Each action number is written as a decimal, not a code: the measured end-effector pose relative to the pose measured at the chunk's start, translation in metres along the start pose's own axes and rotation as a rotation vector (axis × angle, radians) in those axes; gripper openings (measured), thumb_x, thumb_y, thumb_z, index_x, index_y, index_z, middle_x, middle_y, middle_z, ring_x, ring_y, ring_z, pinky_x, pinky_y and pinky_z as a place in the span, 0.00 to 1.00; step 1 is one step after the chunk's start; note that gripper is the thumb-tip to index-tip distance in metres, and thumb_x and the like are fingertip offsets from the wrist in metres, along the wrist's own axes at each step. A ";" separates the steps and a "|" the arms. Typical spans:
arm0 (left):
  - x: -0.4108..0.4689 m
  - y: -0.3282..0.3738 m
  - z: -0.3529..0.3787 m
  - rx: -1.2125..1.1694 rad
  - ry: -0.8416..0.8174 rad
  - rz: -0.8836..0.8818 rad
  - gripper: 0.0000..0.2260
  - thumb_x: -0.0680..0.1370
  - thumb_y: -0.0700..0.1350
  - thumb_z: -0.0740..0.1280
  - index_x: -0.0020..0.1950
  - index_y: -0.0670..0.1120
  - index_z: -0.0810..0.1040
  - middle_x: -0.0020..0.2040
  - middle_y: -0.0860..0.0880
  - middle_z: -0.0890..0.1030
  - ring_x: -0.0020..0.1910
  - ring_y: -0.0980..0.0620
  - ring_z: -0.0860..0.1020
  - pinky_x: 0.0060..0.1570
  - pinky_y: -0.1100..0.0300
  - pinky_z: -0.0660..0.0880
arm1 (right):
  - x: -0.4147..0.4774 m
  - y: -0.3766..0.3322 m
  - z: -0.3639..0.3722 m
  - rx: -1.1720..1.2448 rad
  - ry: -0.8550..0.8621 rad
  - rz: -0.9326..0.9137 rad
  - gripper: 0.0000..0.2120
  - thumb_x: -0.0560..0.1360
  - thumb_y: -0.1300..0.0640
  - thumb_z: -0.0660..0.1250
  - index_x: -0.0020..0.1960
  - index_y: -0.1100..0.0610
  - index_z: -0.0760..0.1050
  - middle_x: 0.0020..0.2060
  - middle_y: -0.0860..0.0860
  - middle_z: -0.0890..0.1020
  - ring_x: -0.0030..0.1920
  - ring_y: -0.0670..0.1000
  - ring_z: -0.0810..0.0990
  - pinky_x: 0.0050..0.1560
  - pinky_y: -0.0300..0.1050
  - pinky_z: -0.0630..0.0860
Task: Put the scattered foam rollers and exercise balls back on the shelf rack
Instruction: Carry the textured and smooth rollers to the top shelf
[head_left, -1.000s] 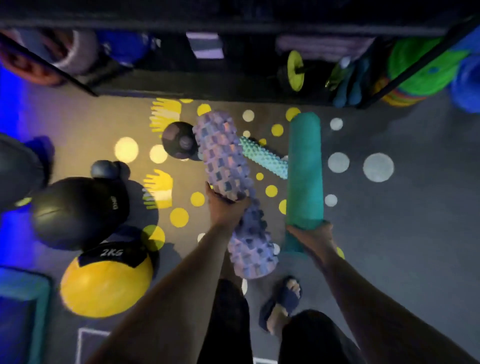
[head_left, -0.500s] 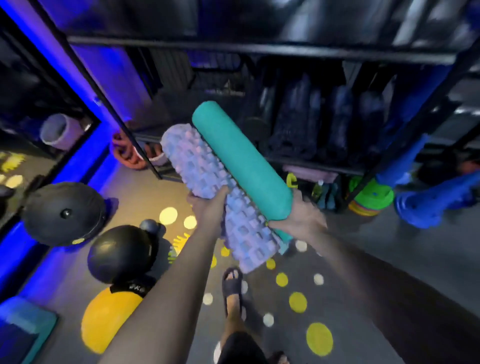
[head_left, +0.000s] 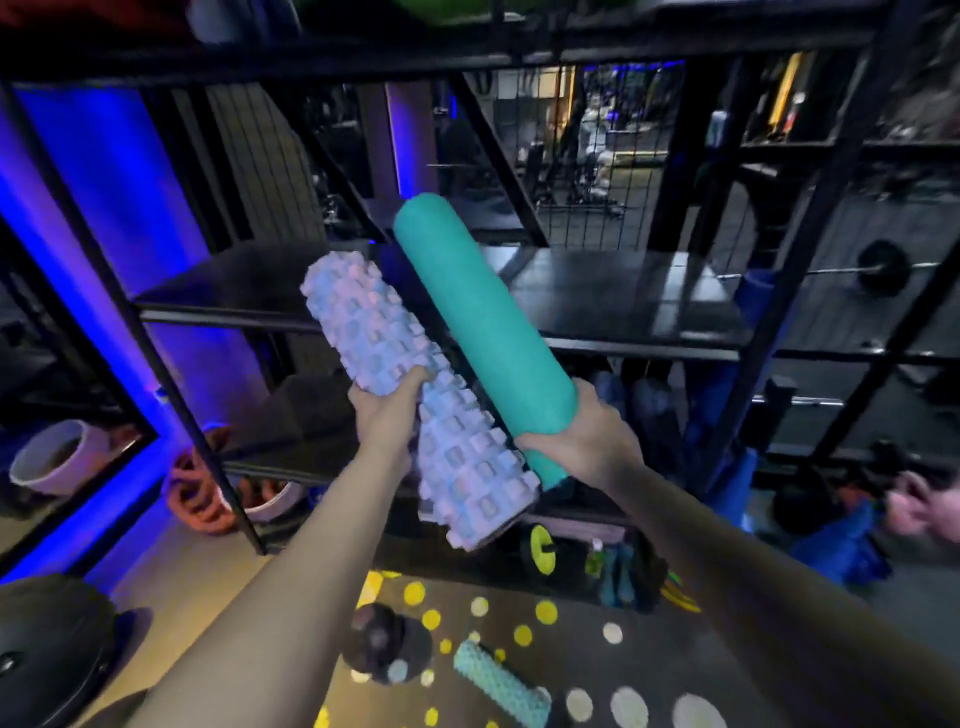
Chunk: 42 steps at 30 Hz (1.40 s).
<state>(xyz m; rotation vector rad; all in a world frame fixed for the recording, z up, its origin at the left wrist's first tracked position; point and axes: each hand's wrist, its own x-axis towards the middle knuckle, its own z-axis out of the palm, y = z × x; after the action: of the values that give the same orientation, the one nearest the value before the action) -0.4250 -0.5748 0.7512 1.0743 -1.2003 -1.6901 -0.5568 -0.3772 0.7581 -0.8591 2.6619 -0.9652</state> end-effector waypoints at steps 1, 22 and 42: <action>0.012 0.005 0.013 -0.018 -0.026 -0.001 0.44 0.59 0.52 0.82 0.73 0.51 0.68 0.58 0.50 0.82 0.55 0.48 0.82 0.59 0.45 0.81 | 0.012 -0.002 -0.005 -0.002 0.019 0.013 0.51 0.55 0.30 0.74 0.73 0.46 0.62 0.63 0.52 0.79 0.62 0.58 0.79 0.59 0.51 0.76; 0.256 -0.015 0.390 0.329 -0.384 0.074 0.46 0.45 0.62 0.85 0.62 0.54 0.80 0.53 0.54 0.86 0.50 0.51 0.86 0.54 0.48 0.84 | 0.239 0.108 -0.131 -0.121 0.333 0.304 0.48 0.55 0.28 0.66 0.71 0.45 0.63 0.56 0.52 0.80 0.55 0.58 0.81 0.50 0.52 0.80; 0.231 -0.052 0.506 1.038 -0.521 0.207 0.40 0.70 0.71 0.66 0.80 0.68 0.56 0.80 0.43 0.63 0.71 0.39 0.72 0.70 0.48 0.70 | 0.409 0.185 -0.149 -0.179 0.140 0.429 0.49 0.70 0.32 0.64 0.81 0.48 0.44 0.67 0.64 0.70 0.63 0.68 0.74 0.61 0.59 0.73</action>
<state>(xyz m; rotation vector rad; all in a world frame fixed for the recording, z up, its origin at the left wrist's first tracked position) -0.9812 -0.6246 0.7551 1.0063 -2.5807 -1.1668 -1.0280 -0.4194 0.7661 -0.2288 2.9071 -0.7117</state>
